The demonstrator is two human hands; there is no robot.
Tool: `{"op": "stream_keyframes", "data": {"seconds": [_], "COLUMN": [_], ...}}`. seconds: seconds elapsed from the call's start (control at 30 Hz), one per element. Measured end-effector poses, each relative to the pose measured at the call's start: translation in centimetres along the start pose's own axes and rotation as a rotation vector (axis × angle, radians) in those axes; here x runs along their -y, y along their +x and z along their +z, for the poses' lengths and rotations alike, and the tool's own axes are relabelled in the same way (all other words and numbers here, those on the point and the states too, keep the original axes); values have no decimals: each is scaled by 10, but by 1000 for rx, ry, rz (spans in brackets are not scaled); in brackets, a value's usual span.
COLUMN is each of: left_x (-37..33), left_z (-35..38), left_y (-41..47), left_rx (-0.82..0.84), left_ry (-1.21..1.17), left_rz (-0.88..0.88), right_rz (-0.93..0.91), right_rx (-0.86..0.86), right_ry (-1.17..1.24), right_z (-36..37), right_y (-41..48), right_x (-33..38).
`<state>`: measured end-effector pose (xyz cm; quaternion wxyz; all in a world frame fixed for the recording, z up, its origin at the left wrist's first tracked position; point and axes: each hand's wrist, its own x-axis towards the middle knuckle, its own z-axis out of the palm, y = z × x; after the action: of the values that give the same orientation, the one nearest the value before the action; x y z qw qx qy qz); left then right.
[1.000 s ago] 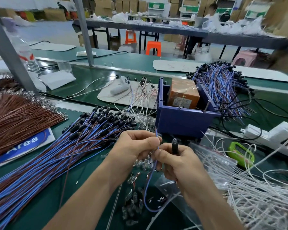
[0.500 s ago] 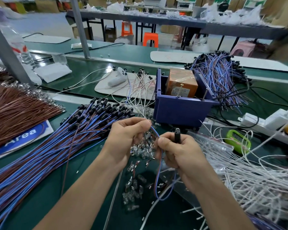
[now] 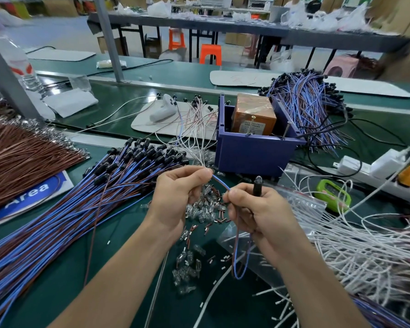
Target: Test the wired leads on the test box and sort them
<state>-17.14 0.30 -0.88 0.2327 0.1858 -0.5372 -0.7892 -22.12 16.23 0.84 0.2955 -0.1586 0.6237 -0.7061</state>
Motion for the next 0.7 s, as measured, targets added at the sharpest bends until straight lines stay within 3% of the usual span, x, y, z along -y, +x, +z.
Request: {"op": "stream_keyframes", "data": {"seconds": [0.4, 0.53, 0.7], "left_x": [-1, -1, -12], "left_z": [1, 0, 3], "left_y": [-1, -3, -16], "left_rx": [23, 11, 137], "left_ry": [15, 58, 361], "left_rz": [7, 23, 198], "right_rz": [-10, -26, -76], "right_rx": [-19, -99, -192], "right_ry": [-22, 74, 235], "right_z": [-4, -10, -21], "right_y": [2, 5, 6], "right_x": [-4, 1, 8]}}
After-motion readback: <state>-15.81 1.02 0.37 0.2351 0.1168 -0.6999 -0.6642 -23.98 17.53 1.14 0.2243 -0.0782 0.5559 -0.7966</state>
